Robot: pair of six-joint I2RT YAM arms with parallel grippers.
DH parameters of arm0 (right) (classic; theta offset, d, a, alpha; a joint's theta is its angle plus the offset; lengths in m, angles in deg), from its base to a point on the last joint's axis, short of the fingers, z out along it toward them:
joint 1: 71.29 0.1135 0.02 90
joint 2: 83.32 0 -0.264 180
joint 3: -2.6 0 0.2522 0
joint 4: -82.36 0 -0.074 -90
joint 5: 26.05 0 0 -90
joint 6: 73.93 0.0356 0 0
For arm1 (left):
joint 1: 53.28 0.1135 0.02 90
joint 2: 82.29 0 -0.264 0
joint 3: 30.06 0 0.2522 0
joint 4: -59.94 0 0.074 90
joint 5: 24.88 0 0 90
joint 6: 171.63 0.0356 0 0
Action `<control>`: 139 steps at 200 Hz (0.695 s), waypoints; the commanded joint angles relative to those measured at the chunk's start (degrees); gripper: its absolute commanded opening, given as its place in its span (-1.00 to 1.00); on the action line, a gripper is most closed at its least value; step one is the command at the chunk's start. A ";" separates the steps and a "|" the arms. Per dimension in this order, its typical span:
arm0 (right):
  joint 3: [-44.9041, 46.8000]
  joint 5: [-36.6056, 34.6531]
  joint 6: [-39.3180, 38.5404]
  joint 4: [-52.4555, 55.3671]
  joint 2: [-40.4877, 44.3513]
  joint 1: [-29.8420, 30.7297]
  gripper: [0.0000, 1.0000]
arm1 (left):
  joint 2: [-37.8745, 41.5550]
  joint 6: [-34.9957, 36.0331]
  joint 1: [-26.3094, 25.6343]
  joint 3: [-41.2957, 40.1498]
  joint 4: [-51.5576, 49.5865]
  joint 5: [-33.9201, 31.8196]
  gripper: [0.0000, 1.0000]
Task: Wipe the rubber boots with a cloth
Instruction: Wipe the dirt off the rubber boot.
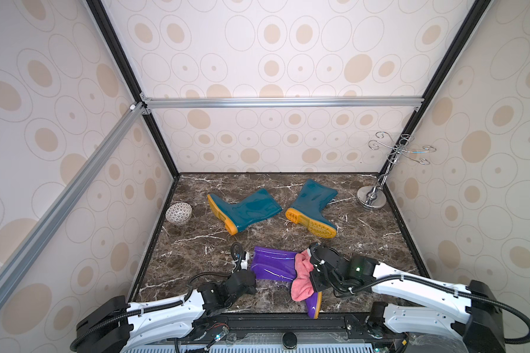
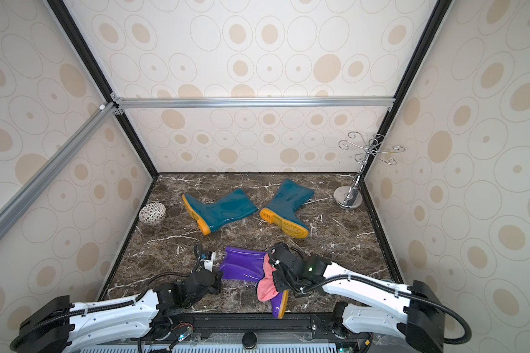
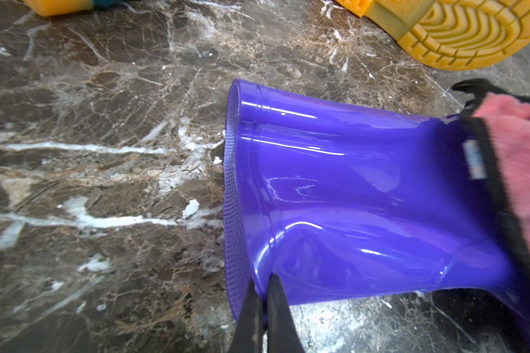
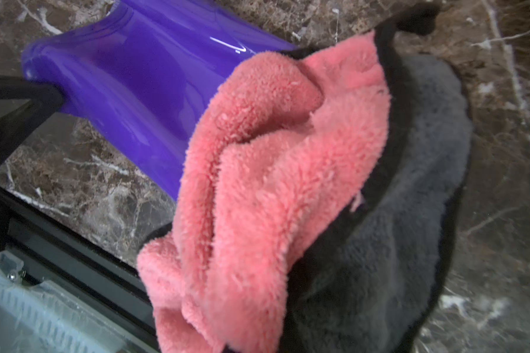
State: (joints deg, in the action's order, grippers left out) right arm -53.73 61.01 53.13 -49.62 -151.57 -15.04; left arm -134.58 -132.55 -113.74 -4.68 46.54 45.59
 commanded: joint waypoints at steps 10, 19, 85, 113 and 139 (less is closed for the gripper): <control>-5.09 1.34 -4.91 -6.97 -7.94 -4.79 -1.00 | 0.60 -0.19 0.70 0.91 0.33 -0.56 -1.00; -6.65 2.36 -5.82 -8.55 -10.67 -6.66 -1.00 | 0.55 -0.30 0.69 0.86 0.40 -0.47 -1.00; -17.78 11.01 -8.14 -15.33 -27.46 -9.56 -1.00 | 0.72 -0.09 0.70 0.56 0.98 0.39 -1.00; -19.11 14.80 -7.53 -20.81 -29.05 -7.81 -1.00 | 0.52 0.37 0.77 0.75 0.89 0.13 -1.00; -21.17 14.33 -7.71 -19.06 -30.65 -5.06 -1.00 | 0.16 0.81 0.78 1.64 0.29 -0.72 -1.00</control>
State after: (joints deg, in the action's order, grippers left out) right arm -72.96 73.18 45.13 -67.02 -180.83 -22.60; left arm -134.47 -132.55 -113.61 -4.68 46.54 45.94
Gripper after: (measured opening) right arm 0.057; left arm 0.050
